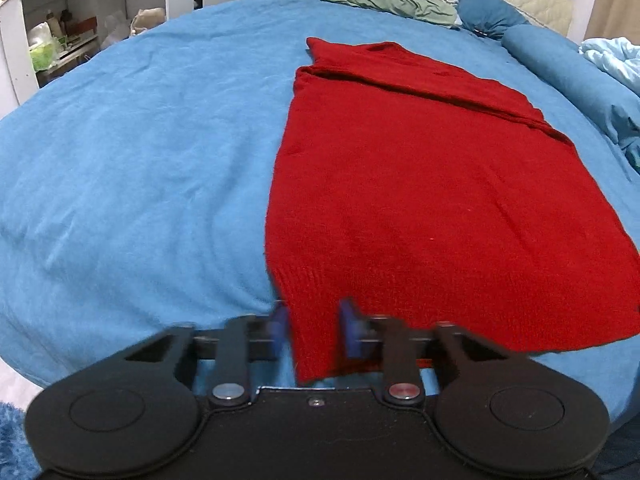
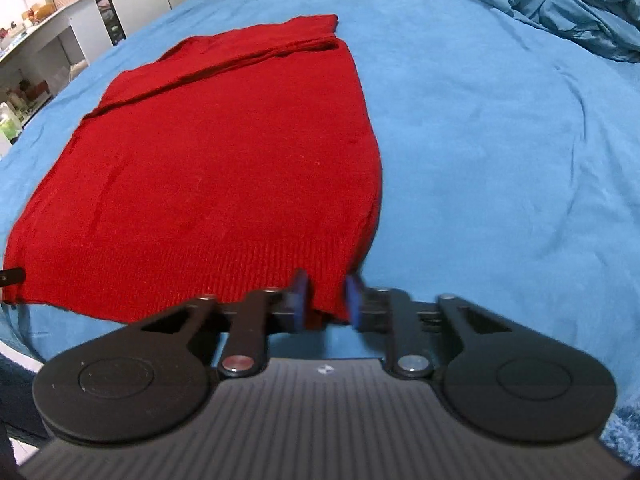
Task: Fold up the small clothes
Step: 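Grasp the sweater hem with the left gripper while the right gripper grasps the hem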
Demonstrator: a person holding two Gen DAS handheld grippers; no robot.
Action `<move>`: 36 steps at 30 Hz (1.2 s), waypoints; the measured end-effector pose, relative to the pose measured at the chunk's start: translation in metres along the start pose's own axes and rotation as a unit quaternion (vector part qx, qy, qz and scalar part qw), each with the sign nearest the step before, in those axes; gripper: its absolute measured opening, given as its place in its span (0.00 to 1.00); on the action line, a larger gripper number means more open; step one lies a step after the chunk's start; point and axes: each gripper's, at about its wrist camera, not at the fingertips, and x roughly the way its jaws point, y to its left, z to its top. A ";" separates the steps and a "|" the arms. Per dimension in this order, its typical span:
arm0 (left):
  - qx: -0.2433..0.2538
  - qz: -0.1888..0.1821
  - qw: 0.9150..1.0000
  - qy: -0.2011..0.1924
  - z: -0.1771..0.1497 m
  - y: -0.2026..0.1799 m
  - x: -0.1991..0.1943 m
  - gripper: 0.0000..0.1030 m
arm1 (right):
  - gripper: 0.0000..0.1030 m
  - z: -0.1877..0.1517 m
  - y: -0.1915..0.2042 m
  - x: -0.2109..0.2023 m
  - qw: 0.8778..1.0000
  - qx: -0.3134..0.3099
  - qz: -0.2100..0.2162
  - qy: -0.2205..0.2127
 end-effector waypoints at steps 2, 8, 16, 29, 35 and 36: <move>-0.007 -0.006 1.000 0.001 0.003 0.000 -0.008 0.06 | 0.20 0.005 -0.003 -0.003 1.000 0.011 0.005 -0.003; -0.031 -0.044 0.997 -0.055 0.037 0.000 -0.056 0.06 | 0.20 0.038 -0.016 -0.037 0.996 0.052 0.059 -0.046; -0.038 -0.075 0.985 -0.149 0.196 -0.021 -0.058 0.05 | 0.20 0.180 -0.019 -0.054 0.977 0.097 0.135 -0.133; -0.093 -0.008 0.987 -0.134 0.353 -0.018 0.167 0.06 | 0.20 0.392 0.000 0.166 0.984 0.082 0.069 -0.144; -0.103 -0.004 0.990 -0.101 0.356 -0.008 0.233 0.06 | 0.20 0.397 0.006 0.251 0.989 0.073 0.042 -0.120; -0.106 -0.005 0.989 -0.100 0.357 -0.007 0.237 0.07 | 0.20 0.398 0.006 0.258 0.990 0.073 0.037 -0.118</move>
